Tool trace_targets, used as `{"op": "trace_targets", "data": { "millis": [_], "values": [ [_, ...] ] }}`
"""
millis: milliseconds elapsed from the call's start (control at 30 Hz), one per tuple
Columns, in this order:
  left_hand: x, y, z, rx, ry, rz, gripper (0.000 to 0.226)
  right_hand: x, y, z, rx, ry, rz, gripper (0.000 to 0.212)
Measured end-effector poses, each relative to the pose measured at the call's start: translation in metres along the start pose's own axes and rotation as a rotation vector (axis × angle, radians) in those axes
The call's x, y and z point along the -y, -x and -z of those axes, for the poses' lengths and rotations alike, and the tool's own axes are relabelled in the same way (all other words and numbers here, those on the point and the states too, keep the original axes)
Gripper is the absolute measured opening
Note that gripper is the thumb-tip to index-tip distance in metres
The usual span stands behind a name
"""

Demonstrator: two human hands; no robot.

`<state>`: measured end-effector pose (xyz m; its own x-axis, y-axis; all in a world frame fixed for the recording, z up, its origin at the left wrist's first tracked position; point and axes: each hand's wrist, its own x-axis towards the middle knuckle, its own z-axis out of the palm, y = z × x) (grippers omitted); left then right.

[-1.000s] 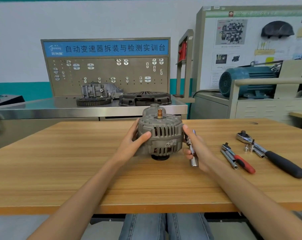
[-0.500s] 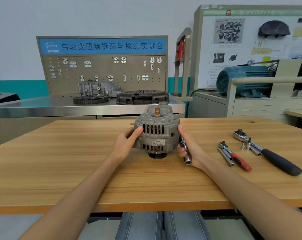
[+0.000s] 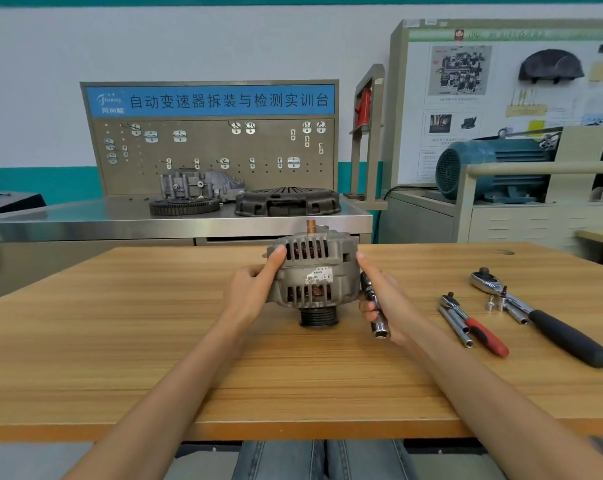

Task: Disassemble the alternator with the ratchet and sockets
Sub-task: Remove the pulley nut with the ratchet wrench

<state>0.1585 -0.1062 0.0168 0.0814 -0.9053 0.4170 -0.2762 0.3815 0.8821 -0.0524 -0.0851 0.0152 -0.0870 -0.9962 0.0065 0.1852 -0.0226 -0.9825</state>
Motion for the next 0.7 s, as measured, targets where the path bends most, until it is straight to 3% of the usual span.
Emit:
{"op": "trace_targets", "data": {
  "millis": [167, 400, 533, 700],
  "values": [
    [-0.01, -0.01, 0.002, 0.003, -0.021, 0.101, 0.088, 0.001, -0.002, -0.004, -0.003, 0.045, 0.019, 0.059],
    [0.002, -0.005, 0.007, 0.065, 0.018, 0.208, 0.069, -0.004, -0.004, -0.016, -0.058, 0.263, 0.132, 0.074],
    [0.014, 0.011, 0.018, 0.241, 0.01, 0.071, 0.065, -0.01, -0.006, -0.027, -0.026, 0.299, 0.236, 0.094],
    [0.02, 0.009, 0.014, 0.229, -0.016, -0.082, 0.128, -0.008, -0.014, -0.019, 0.0, 0.295, 0.276, 0.089]
  ]
}}
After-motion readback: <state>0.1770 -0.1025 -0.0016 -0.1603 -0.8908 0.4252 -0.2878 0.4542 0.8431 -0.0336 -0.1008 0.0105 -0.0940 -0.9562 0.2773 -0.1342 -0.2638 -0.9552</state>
